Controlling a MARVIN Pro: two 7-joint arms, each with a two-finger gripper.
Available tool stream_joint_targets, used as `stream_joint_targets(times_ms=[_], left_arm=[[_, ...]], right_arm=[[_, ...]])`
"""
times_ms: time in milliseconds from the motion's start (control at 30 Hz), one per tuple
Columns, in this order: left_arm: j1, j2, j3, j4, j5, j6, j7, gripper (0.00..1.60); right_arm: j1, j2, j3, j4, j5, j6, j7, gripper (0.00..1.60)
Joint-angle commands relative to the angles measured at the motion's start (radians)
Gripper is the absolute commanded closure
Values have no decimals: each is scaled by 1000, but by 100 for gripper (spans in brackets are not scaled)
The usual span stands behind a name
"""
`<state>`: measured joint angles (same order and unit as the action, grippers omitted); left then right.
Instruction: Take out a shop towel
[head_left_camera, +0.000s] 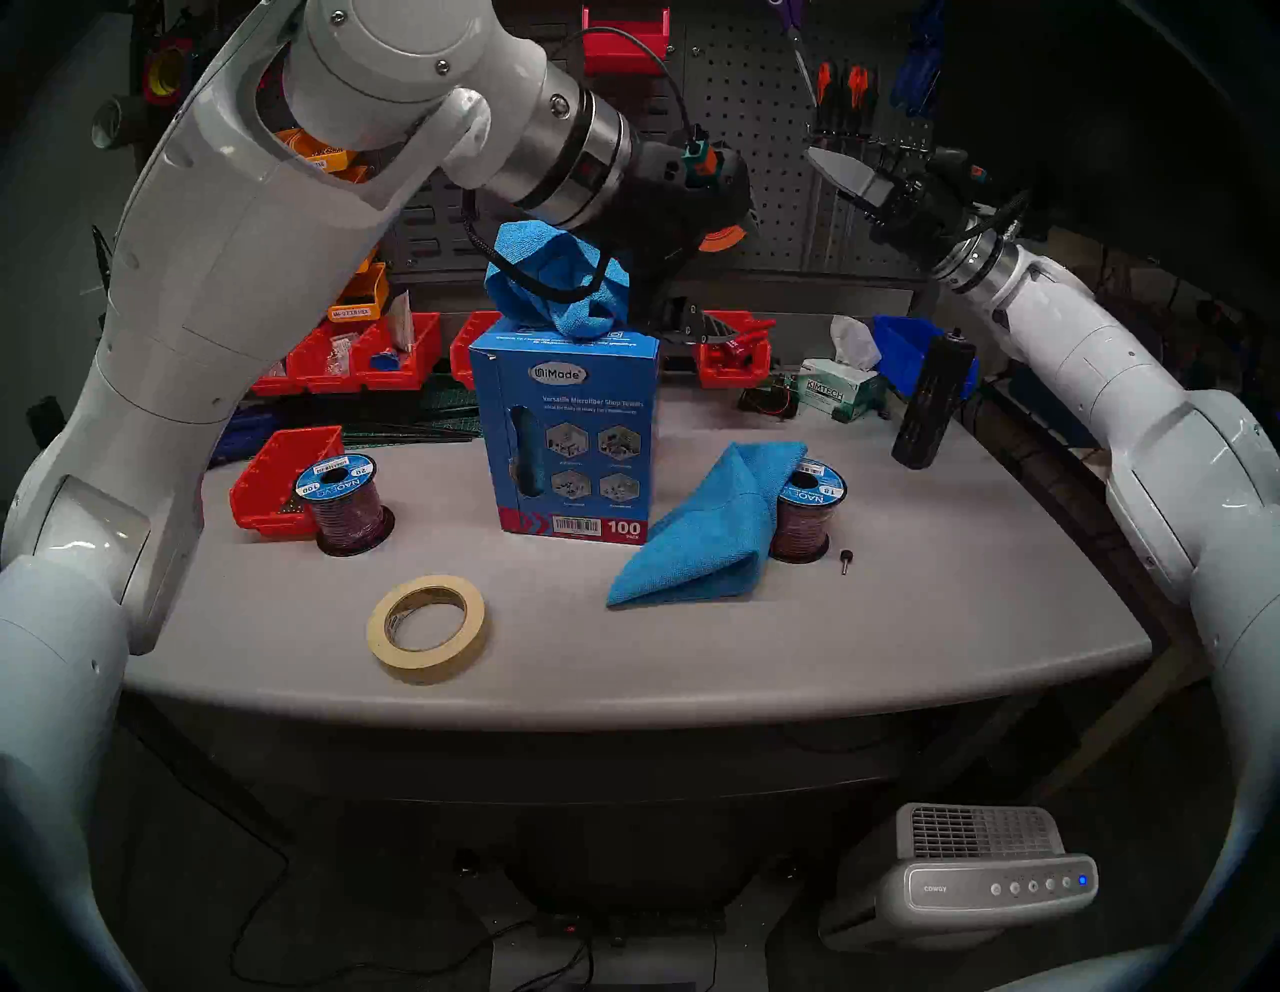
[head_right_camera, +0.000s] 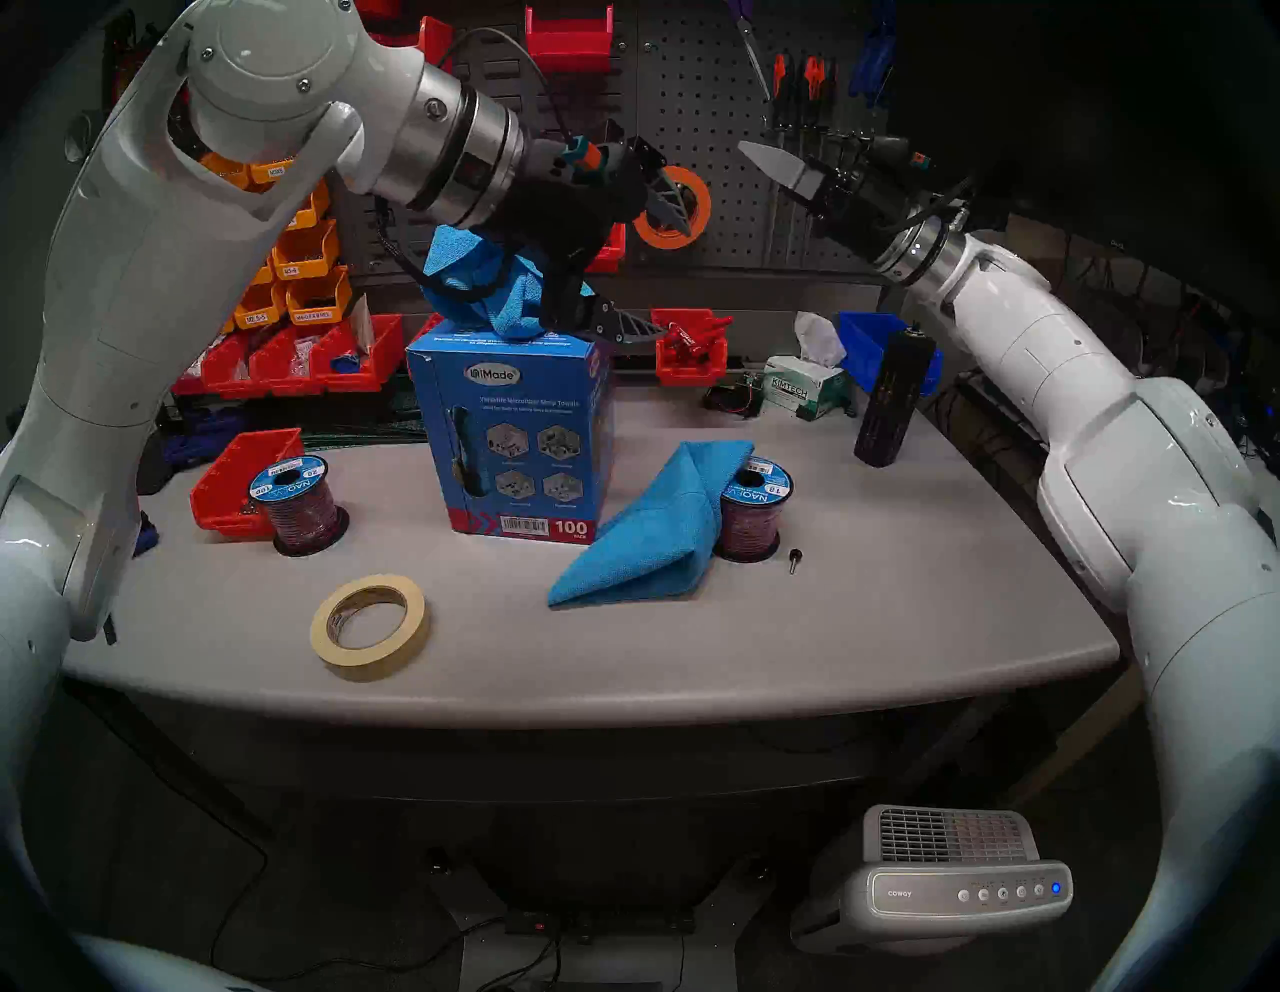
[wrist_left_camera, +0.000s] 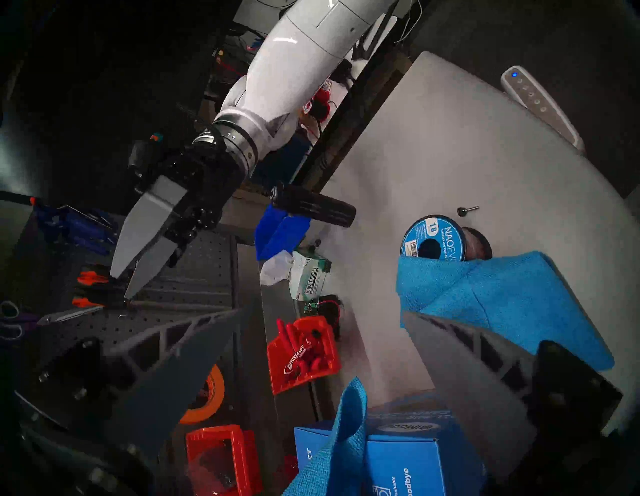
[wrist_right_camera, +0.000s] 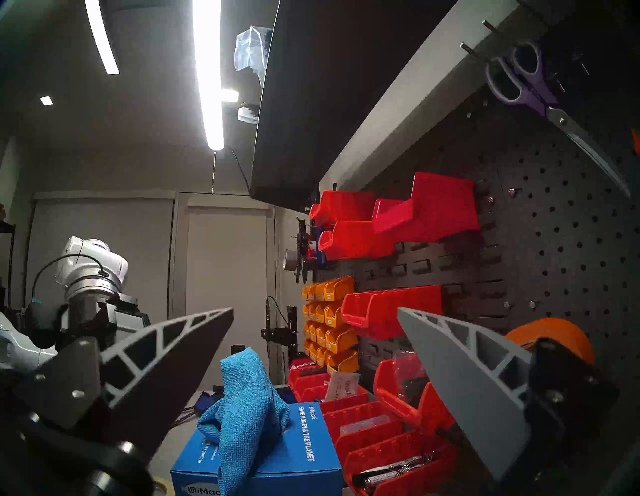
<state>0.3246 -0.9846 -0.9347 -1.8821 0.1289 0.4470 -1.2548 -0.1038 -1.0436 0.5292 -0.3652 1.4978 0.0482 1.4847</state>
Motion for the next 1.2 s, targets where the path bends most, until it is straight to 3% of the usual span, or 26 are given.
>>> stream_joint_targets(times_ms=[0, 333, 1167], left_arm=[[43, 72, -72, -29, 27, 40, 74, 0], [122, 146, -164, -87, 72, 109, 176, 0], [358, 209, -312, -208, 147, 316, 390, 0]], right_arm=[[48, -13, 32, -1, 20, -42, -8, 0], [38, -54, 53, 5, 26, -122, -27, 0], [-17, -157, 62, 3, 21, -330, -101, 0]])
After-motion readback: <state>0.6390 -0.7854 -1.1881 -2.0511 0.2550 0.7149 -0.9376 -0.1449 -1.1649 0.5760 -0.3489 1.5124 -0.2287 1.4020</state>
